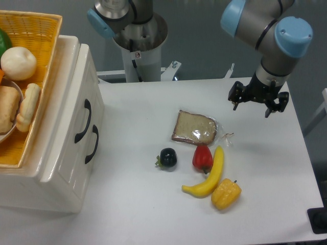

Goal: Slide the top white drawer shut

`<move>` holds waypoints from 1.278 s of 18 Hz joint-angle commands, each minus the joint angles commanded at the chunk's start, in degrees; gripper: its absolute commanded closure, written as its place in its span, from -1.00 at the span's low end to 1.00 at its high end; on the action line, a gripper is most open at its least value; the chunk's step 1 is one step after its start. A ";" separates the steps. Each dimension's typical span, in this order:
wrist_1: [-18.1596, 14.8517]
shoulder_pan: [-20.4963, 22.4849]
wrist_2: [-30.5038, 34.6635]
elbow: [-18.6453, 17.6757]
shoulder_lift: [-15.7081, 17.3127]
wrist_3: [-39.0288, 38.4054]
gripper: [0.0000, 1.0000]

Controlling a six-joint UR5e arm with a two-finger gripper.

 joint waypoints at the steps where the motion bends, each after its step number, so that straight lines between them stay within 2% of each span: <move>1: -0.09 0.09 0.00 -0.09 -0.09 0.00 -1.00; 23: -0.18 0.17 -0.53 -0.35 0.09 -0.09 -1.00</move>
